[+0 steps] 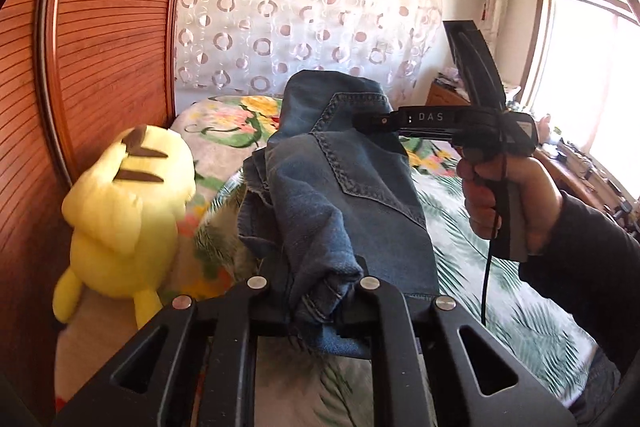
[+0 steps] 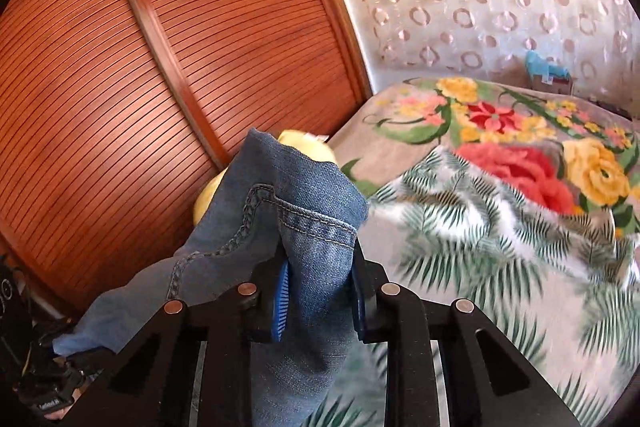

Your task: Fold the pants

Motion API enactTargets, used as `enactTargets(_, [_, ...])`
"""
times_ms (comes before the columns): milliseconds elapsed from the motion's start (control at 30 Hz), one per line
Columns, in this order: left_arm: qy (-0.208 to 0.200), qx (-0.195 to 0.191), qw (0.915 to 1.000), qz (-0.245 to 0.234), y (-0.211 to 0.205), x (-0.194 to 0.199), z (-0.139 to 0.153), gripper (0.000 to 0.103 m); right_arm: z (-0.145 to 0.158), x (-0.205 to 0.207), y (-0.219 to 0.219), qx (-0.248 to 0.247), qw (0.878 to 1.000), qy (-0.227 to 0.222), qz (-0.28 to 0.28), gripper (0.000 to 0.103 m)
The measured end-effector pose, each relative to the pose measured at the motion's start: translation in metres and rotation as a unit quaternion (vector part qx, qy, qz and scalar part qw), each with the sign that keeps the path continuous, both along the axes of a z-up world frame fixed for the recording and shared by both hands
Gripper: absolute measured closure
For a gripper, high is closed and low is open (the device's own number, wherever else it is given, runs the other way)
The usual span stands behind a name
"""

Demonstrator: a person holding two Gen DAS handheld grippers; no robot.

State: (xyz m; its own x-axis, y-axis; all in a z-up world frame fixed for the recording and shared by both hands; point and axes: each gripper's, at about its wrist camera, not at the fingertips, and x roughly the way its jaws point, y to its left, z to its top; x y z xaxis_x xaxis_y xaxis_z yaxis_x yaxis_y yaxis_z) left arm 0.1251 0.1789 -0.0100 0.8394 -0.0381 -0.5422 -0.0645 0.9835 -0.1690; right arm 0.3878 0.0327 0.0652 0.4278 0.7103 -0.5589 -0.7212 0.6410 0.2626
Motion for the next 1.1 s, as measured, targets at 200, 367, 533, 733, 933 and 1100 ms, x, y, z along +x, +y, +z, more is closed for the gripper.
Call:
enactTargets(200, [0.038, -0.001, 0.9991, 0.016, 0.028, 0.055, -0.021, 0.088, -0.013, 0.063, 0.039, -0.013, 1.0, -0.003, -0.025, 0.076])
enactTargets(367, [0.086, 0.003, 0.9959, 0.027, 0.028, 0.053, -0.052, 0.088, -0.041, 0.081, 0.07, -0.087, 0.996, -0.01, -0.022, 0.054])
enactTargets(533, [0.101, -0.017, 0.9941, 0.036, 0.035, 0.046, -0.068, 0.088, -0.025, 0.081, 0.064, -0.06, 0.993, -0.09, -0.042, 0.052])
enactTargets(733, [0.099, -0.007, 0.9943, 0.038, 0.028, 0.048, -0.065, 0.088, -0.045, 0.094, 0.083, -0.09, 0.994, -0.057, -0.027, 0.052])
enactTargets(933, [0.093, -0.01, 0.9946, 0.046, 0.027, 0.043, -0.059, 0.081, -0.063, 0.108, 0.094, -0.117, 0.991, -0.034, -0.054, 0.052])
enactTargets(1100, [0.074, 0.01, 0.9943, 0.075, 0.023, 0.025, -0.044, 0.072, -0.037, 0.073, 0.069, -0.093, 0.993, -0.051, -0.053, 0.052])
